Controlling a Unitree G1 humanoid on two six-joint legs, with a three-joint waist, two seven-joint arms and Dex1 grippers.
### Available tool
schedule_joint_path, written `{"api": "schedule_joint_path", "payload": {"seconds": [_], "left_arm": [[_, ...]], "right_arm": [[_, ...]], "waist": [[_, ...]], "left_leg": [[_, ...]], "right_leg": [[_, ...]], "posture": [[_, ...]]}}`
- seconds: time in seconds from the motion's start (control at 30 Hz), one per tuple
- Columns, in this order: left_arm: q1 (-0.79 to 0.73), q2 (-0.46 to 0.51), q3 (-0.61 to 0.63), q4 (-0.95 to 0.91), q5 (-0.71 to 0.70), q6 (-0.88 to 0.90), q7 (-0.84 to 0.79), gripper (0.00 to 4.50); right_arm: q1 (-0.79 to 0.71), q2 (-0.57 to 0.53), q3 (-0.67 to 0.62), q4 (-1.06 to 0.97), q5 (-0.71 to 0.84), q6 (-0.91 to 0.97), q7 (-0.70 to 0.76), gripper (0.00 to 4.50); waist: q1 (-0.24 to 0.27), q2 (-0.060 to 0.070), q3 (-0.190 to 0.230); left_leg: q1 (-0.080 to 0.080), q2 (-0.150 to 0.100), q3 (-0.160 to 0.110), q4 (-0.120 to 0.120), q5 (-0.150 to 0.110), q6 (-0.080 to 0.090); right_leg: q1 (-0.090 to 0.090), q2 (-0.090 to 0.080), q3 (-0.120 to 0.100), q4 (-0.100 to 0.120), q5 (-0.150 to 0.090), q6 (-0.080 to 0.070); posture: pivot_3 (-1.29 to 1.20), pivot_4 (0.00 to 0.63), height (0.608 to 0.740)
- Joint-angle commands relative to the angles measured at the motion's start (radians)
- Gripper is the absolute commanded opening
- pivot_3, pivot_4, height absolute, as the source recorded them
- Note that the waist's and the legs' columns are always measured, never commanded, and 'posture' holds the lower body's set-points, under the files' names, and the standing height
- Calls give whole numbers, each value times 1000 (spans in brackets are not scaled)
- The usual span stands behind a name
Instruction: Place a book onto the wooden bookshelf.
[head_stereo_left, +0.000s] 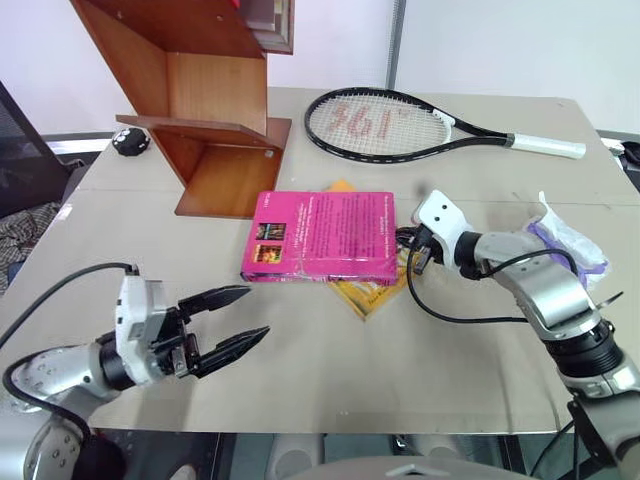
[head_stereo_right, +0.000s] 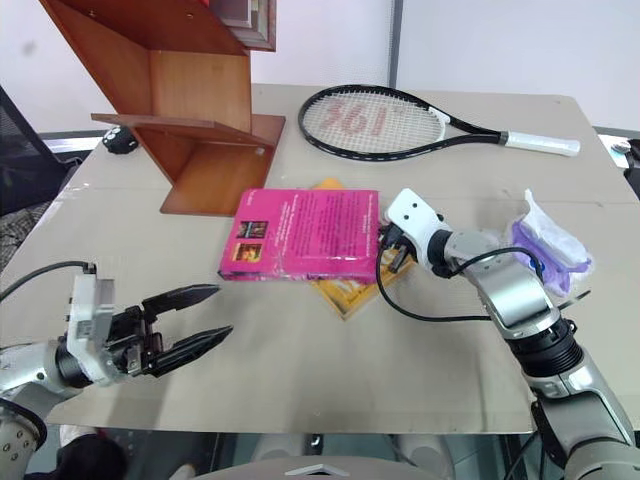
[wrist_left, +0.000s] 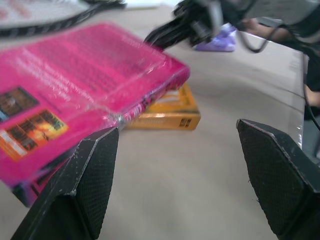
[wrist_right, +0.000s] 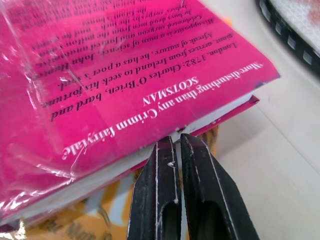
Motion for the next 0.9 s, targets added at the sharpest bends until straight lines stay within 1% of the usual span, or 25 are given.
{"api": "schedule_joint_path", "payload": {"seconds": [0.03, 0.07, 0.13, 0.17, 0.23, 0.27, 0.3, 0.33, 0.43, 0.47, 0.57, 0.73, 0.9], "left_arm": [[39, -37, -27, -84, -76, 116, 155, 3879], [46, -57, -39, -92, -109, 152, 204, 3879], [40, -88, -51, -93, -187, 214, 282, 3879], [34, -95, -53, -90, -221, 239, 309, 3879], [0, -122, -73, -70, -327, 320, 437, 3879], [-23, -134, -87, -52, -391, 359, 504, 3879], [-45, -139, -101, -29, -448, 405, 582, 3879], [-67, -150, -120, 0, -515, 439, 658, 3879], [-124, -205, -187, 83, -735, 477, 897, 3879], [-142, -238, -209, 109, -785, 470, 965, 3879], [-190, -327, -256, 151, -911, 419, 1094, 3879], [-295, -479, -292, 235, -999, 315, 1246, 3879], [-367, -542, -301, 302, -995, 282, 1275, 3879]], "right_arm": [[126, -93, -187, -124, 141, -110, 164, 536], [181, -103, -265, -168, 219, -101, 197, 718], [270, -148, -358, -221, 292, -107, 254, 1783], [299, -170, -379, -235, 304, -118, 276, 2178], [395, -228, -464, -285, 384, -110, 361, 3056], [443, -259, -507, -311, 429, -98, 400, 3606], [482, -278, -546, -335, 460, -101, 428, 4053], [517, -287, -584, -359, 483, -112, 444, 4327], [597, -297, -663, -412, 531, -130, 456, 4327], [620, -296, -684, -433, 552, -122, 451, 4327], [672, -284, -742, -495, 609, -117, 422, 4327], [757, -263, -832, -564, 677, -131, 378, 4327], [771, -256, -837, -579, 685, -154, 338, 4327]], "waist": [[1, 0, 0], [5, 0, 0], [5, 0, 0], [0, 0, 0], [-2, 0, 0], [-4, 0, 0], [-4, 0, 0], [-4, 0, -1], [-6, -1, -1], [-4, -1, -1], [1, -2, -1], [9, -3, -2], [7, -3, -2]], "left_leg": [[0, 0, 0, 0, 0, 0], [0, 0, 0, 0, 0, 0], [0, -1, -2, 0, -1, 1], [1, -1, -1, 0, -1, 2], [2, 0, -2, 1, -1, 2], [3, 0, -2, 1, -1, 2], [4, 0, -2, 2, -1, 2], [4, 1, -2, 3, -1, 2], [7, 1, -2, 5, -1, 2], [8, 1, -2, 5, -1, 2], [12, 0, -1, 5, -1, 2], [15, -2, -1, 4, -1, 2], [16, -2, -1, 4, -1, 2]], "right_leg": [[0, 0, 0, 0, 0, 0], [0, 0, 0, 0, 0, 0], [2, -1, -1, -1, 0, 1], [2, -1, -1, -1, 0, 2], [2, 0, -1, 1, 0, 1], [2, 0, -1, 4, -1, 1], [2, 1, -1, 5, -2, 3], [2, 2, 0, 7, -3, 4], [3, 2, 1, 9, -3, 5], [4, 2, 2, 9, -3, 5], [8, 1, 2, 8, -3, 5], [15, 0, 2, 4, -3, 4], [15, 0, 2, 3, -2, 3]], "posture": [[0, 150, 740], [0, 150, 740], [0, 150, 740], [0, 150, 740], [0, 150, 740], [0, 150, 740], [0, 150, 740], [0, 150, 740], [0, 150, 740], [0, 150, 740], [0, 150, 740], [0, 150, 740], [0, 150, 740]]}}
